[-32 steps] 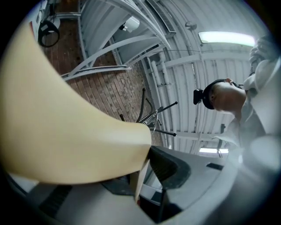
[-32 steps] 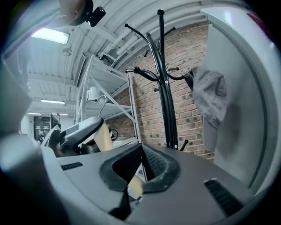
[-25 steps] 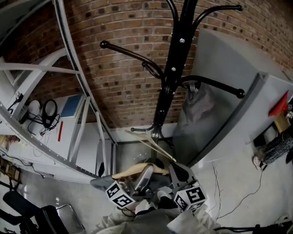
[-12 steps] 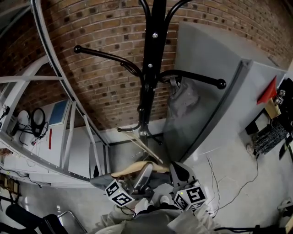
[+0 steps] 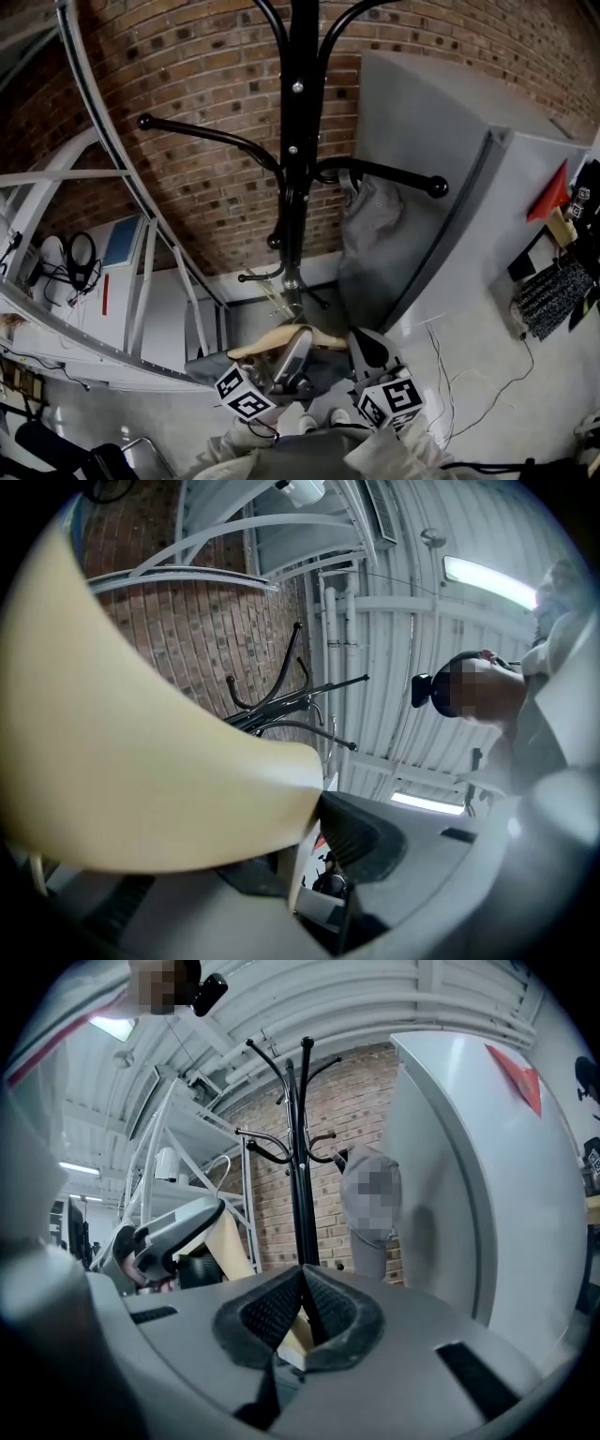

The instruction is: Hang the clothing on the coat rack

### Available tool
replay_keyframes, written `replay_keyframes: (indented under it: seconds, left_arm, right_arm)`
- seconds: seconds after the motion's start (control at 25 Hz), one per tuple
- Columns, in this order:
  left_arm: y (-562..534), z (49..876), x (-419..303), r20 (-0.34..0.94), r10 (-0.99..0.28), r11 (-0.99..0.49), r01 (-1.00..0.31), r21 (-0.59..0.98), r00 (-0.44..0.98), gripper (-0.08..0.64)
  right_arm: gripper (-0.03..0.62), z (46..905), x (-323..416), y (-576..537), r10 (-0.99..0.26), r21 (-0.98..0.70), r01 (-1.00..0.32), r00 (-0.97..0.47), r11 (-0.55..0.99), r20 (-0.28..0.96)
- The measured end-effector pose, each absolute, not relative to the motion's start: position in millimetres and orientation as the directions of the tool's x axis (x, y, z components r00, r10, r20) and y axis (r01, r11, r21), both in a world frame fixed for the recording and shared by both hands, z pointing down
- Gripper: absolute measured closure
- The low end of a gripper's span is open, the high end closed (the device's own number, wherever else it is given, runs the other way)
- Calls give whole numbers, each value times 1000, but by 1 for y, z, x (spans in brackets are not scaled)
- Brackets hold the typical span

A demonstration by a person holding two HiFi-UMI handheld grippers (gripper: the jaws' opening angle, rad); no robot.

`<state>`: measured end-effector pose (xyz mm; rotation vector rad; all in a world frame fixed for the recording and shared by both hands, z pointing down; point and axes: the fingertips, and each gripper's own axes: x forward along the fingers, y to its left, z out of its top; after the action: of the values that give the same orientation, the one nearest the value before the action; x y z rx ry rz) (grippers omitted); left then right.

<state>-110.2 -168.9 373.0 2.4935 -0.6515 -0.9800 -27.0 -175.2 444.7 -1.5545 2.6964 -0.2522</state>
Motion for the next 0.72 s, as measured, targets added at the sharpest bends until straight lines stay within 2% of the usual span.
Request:
replay_keyframes:
  seconds: [0.72]
  left_arm:
    - [-216, 316, -115, -598, -522, -852, -340, 398, 609, 453]
  right_arm:
    - [568, 396, -26, -227, -832, -93, -827, -550, 555, -72]
